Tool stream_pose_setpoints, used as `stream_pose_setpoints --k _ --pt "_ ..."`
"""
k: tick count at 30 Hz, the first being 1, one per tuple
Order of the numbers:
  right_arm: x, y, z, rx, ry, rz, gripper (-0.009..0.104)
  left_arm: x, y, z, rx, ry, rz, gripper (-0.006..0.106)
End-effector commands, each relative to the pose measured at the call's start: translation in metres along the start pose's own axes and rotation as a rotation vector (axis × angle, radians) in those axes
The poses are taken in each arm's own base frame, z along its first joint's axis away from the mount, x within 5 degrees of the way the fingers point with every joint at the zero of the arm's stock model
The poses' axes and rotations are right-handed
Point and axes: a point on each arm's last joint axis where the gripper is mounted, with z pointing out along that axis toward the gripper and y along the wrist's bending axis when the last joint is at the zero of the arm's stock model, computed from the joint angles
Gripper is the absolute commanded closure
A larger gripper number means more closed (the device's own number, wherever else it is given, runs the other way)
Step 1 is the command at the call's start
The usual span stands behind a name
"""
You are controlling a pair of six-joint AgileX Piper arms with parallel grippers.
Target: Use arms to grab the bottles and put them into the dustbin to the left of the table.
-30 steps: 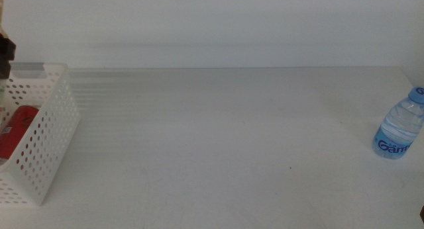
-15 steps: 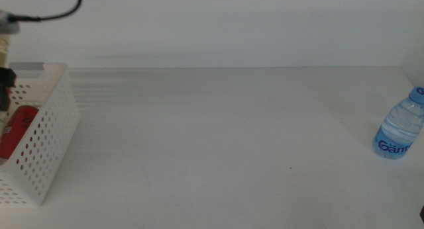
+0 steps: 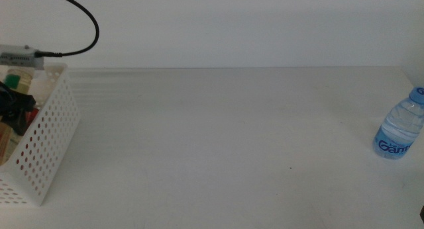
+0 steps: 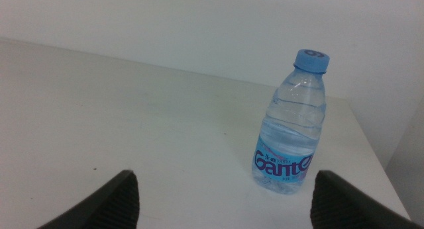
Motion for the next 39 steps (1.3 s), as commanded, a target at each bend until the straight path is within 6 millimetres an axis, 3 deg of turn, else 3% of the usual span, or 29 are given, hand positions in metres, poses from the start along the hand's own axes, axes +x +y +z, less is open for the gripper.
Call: stream_pose_setpoints --k 1,11,16,19,27,30,39 --pt "-0.010 -0.002 -0.003 0.028 -0.103 -0.023 0.027 -0.007 0.006 -0.026 -0.048 -0.112 0.006 0.105" --pt "-0.010 -0.002 -0.003 0.028 -0.103 -0.023 0.027 -0.011 0.007 -0.006 -0.058 -0.061 0.022 0.105" --pt "-0.010 -0.002 -0.003 0.028 -0.103 -0.023 0.027 -0.015 0.007 0.001 -0.058 -0.065 0.028 0.096" --pt "-0.010 -0.002 -0.003 0.028 -0.103 -0.023 0.027 -0.018 0.007 0.004 -0.061 -0.090 0.029 0.084" --pt "-0.010 -0.002 -0.003 0.028 -0.103 -0.023 0.027 -0.020 0.009 0.002 -0.076 -0.116 0.027 0.028" --pt "-0.010 -0.002 -0.003 0.028 -0.103 -0.023 0.027 -0.020 0.009 -0.005 -0.076 -0.142 -0.065 0.015" --pt "-0.010 -0.002 -0.003 0.028 -0.103 -0.023 0.027 -0.010 0.010 -0.054 -0.087 -0.268 -0.118 0.010"
